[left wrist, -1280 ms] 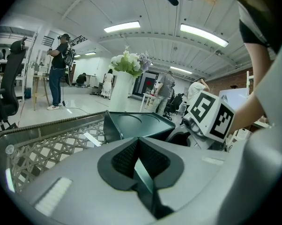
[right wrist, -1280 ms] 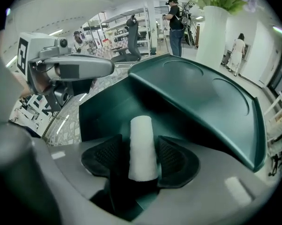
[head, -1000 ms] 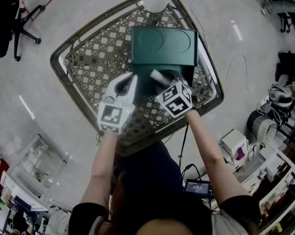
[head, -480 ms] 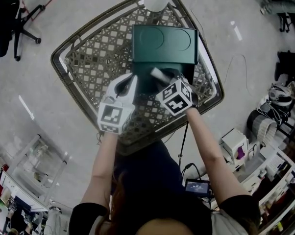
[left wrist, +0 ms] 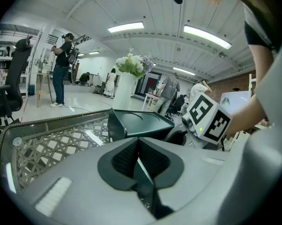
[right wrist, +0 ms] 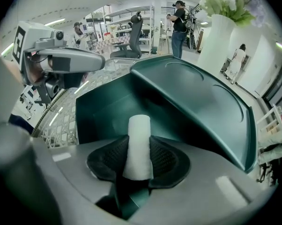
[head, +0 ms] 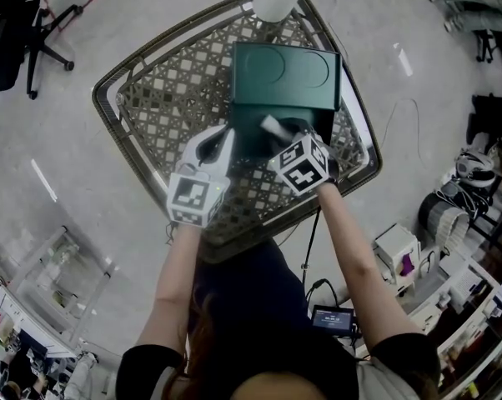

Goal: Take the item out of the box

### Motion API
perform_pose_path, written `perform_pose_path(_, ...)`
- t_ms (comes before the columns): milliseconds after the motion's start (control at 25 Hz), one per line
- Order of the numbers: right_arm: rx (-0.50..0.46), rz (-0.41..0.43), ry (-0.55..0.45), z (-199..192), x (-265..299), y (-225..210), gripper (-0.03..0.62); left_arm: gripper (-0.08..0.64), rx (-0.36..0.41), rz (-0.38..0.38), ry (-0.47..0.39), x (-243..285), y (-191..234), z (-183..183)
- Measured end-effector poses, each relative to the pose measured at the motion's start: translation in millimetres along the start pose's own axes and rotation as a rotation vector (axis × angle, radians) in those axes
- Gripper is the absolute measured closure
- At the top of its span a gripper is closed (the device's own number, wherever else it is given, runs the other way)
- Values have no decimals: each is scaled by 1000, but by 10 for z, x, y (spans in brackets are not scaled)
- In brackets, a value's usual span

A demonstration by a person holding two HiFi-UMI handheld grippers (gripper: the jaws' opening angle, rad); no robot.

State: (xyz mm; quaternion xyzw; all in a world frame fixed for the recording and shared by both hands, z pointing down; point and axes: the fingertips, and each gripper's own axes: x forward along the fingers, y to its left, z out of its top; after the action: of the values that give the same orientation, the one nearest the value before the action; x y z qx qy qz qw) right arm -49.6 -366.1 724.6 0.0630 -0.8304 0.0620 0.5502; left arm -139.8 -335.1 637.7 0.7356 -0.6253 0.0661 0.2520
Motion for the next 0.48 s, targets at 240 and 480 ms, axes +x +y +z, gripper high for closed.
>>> perform_pose_path(240, 3, -25, 0, -15, -57, 15, 460, 552, 12, -6, 7, -43, -5, 13)
perform_pose_path(480, 13, -51, -10, 23, -125, -1, 460, 551, 20, -5, 9, -89, 8, 39)
